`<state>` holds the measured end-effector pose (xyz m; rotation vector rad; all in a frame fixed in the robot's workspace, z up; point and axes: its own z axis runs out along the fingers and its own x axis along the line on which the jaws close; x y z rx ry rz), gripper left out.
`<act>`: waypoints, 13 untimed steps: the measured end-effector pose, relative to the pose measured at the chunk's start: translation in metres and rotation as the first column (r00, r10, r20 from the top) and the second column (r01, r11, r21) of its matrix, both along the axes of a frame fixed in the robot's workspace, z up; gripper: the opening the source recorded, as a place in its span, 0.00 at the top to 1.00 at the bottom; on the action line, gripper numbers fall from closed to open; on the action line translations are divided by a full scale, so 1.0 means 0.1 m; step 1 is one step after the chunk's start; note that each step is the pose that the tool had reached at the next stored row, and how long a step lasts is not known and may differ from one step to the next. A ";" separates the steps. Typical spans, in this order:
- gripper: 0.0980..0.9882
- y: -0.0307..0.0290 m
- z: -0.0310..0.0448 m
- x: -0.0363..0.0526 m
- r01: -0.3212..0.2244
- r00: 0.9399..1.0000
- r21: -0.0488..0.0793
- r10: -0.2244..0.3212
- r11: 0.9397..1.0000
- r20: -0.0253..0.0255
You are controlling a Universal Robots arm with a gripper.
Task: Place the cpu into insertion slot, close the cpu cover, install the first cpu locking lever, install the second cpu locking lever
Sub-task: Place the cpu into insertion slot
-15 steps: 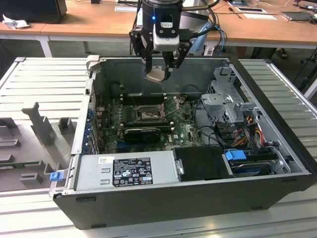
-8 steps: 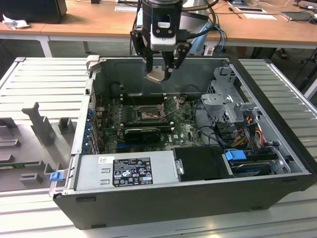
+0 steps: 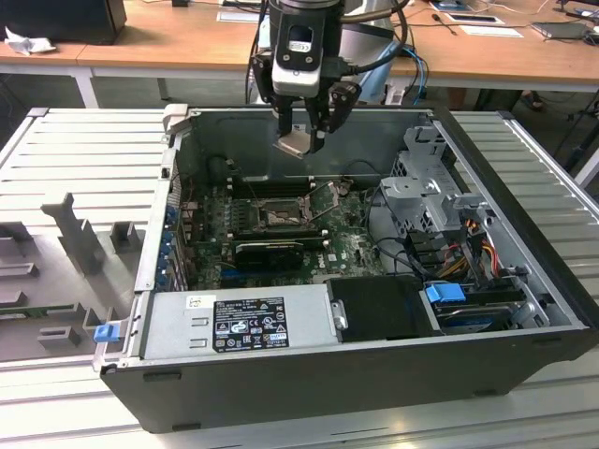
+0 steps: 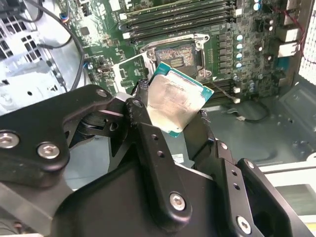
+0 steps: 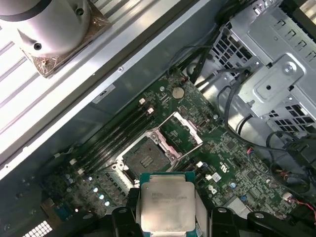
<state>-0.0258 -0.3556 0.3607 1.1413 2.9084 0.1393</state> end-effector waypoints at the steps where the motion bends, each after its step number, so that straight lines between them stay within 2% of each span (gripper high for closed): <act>1: 0.52 0.000 0.000 0.000 0.014 1.000 0.000 -0.014 1.000 0.000; 5: 0.52 0.000 -0.003 0.000 0.061 0.998 0.000 -0.061 0.998 0.000; 13: 0.52 0.000 -0.059 0.000 0.064 0.998 0.000 -0.064 0.998 0.000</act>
